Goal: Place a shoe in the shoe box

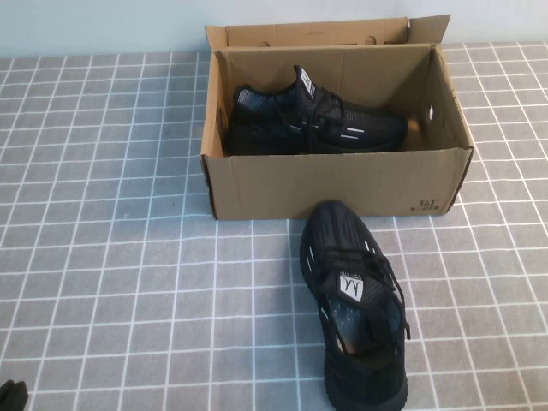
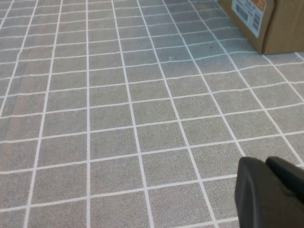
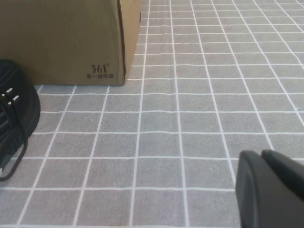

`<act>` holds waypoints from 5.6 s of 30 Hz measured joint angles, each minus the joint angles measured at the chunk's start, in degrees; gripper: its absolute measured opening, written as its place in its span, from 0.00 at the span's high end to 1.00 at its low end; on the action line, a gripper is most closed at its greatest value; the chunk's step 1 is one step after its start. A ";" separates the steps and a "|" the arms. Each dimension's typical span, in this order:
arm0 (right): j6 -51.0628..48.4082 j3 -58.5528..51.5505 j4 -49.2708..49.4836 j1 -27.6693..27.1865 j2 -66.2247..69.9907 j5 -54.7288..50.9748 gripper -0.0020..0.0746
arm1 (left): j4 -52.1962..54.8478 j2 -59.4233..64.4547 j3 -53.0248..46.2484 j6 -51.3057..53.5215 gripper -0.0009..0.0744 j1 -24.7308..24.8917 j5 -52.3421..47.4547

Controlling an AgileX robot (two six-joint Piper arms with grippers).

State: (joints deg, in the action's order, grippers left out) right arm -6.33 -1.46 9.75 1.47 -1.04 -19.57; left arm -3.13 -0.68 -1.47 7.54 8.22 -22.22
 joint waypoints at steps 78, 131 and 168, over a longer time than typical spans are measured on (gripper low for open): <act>-20.17 54.56 22.82 8.38 65.09 -37.77 0.99 | 0.00 0.00 0.00 0.00 0.99 0.00 0.00; -42.18 70.27 -11.34 39.10 98.03 -22.54 0.46 | 0.00 0.00 0.00 0.00 0.99 0.00 0.00; -39.13 84.22 -6.94 39.15 78.86 -44.72 0.96 | 0.00 0.00 0.00 0.00 0.99 0.00 0.00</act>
State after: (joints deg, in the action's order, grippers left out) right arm -45.45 82.76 2.81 40.62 77.82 -64.28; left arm -3.13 -0.68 -1.47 7.54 8.22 -22.22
